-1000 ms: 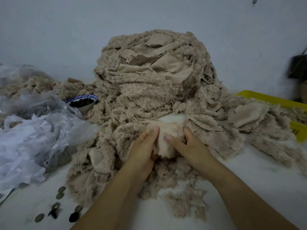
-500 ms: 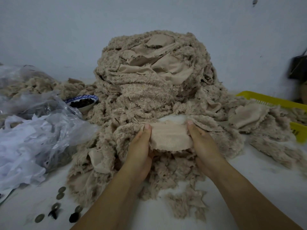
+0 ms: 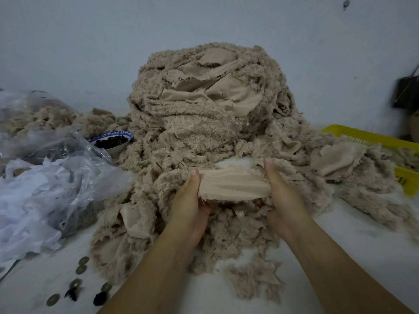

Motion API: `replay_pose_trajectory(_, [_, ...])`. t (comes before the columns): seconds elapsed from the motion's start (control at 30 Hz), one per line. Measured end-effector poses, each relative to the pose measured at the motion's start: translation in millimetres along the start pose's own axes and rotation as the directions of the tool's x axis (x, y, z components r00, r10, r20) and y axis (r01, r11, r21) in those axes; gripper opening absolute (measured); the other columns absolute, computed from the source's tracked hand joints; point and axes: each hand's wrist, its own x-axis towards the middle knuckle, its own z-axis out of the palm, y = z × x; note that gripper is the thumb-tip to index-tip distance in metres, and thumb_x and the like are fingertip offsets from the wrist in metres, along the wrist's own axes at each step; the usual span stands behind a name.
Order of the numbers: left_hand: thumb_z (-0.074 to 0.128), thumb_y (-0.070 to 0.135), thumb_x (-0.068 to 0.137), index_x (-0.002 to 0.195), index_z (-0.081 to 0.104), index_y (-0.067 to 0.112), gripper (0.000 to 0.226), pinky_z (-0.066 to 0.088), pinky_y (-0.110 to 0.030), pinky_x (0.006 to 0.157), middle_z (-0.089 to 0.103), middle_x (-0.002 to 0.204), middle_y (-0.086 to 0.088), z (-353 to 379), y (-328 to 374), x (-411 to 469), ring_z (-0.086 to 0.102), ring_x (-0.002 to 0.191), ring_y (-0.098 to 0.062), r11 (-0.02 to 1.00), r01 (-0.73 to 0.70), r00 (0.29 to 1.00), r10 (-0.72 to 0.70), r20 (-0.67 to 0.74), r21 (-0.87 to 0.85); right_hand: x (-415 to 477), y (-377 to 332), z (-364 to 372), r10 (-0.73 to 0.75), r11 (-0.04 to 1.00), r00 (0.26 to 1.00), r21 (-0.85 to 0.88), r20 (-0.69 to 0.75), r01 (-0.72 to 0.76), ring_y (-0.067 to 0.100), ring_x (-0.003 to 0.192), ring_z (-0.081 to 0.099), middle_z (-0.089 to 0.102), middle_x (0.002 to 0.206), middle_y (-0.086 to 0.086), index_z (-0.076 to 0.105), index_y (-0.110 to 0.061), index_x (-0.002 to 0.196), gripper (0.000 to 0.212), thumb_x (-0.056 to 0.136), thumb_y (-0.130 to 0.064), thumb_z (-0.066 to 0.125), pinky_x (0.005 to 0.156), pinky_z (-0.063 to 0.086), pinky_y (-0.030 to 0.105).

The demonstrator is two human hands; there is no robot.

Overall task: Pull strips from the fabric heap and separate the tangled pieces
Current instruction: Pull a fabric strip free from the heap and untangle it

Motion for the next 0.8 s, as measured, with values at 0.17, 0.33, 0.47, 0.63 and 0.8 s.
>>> replay_pose_trajectory(0.17, [0.05, 0.04, 0.1, 0.1, 0.069, 0.006, 0.039, 0.062, -0.039, 0.073, 0.074, 0.095, -0.011, -6, 5, 7, 0.073, 0.084, -0.021, 0.98, 0.038, 0.997, -0.052, -0.064, -0.197, 5, -4, -3, 0.018, 0.961, 0.999, 0.273, 0.049, -0.031, 0.007, 0.031, 0.038, 0.049, 0.045, -0.005, 0.064, -0.025, 0.079, 0.028, 0.08, -0.053, 0.068, 0.031, 0.033, 0.019])
replay_pose_trajectory(0.33, [0.057, 0.043, 0.091, 0.113, 0.071, 0.008, 0.043, 0.061, -0.036, 0.075, 0.076, 0.105, -0.012, -19, 13, 10, 0.075, 0.09, -0.022, 0.96, 0.035, 0.999, -0.032, 0.015, -0.279, 13, -10, -21, -0.072, 0.981, 0.993, 0.172, -0.09, 0.087, 0.008, 0.034, 0.025, 0.027, 0.045, -0.008, 0.068, -0.031, 0.087, 0.02, 0.089, -0.05, 0.065, 0.038, 0.033, 0.022])
replay_pose_trajectory(0.47, [0.053, 0.042, 0.09, 0.128, 0.062, 0.007, 0.052, 0.059, -0.034, 0.082, 0.071, 0.121, -0.013, -9, 6, 4, 0.071, 0.104, -0.022, 0.979, 0.025, 0.99, 0.004, 0.139, -0.204, 3, 6, -8, -0.319, 0.844, 0.942, -0.419, 0.106, 0.334, -0.001, 0.061, 0.058, 0.06, 0.062, -0.012, 0.064, -0.027, 0.06, 0.052, 0.082, -0.072, 0.049, 0.063, 0.043, 0.022])
replay_pose_trajectory(0.63, [0.043, 0.046, 0.098, 0.132, 0.06, 0.003, 0.057, 0.047, -0.041, 0.105, 0.065, 0.131, -0.017, -9, 6, -2, 0.062, 0.123, -0.028, 0.996, -0.059, 0.961, 0.041, 0.273, 0.06, 0, 16, -1, -0.325, 0.772, 0.906, -0.477, 0.272, 0.42, 0.005, 0.105, 0.063, 0.069, 0.108, -0.011, 0.071, -0.042, 0.088, 0.055, 0.075, -0.084, 0.037, 0.093, 0.049, 0.033])
replay_pose_trajectory(0.8, [0.066, 0.056, 0.083, 0.096, 0.08, 0.02, 0.041, 0.057, -0.024, 0.079, 0.077, 0.1, -0.01, -1, -8, -12, 0.072, 0.091, -0.018, 0.911, -0.192, 0.932, 0.052, 0.36, 0.366, -1, 20, 2, -0.166, 0.886, 0.902, -0.341, 0.399, 0.314, 0.014, 0.103, 0.069, 0.075, 0.102, -0.003, 0.071, -0.033, 0.088, 0.031, 0.086, -0.061, 0.059, 0.093, 0.054, 0.042])
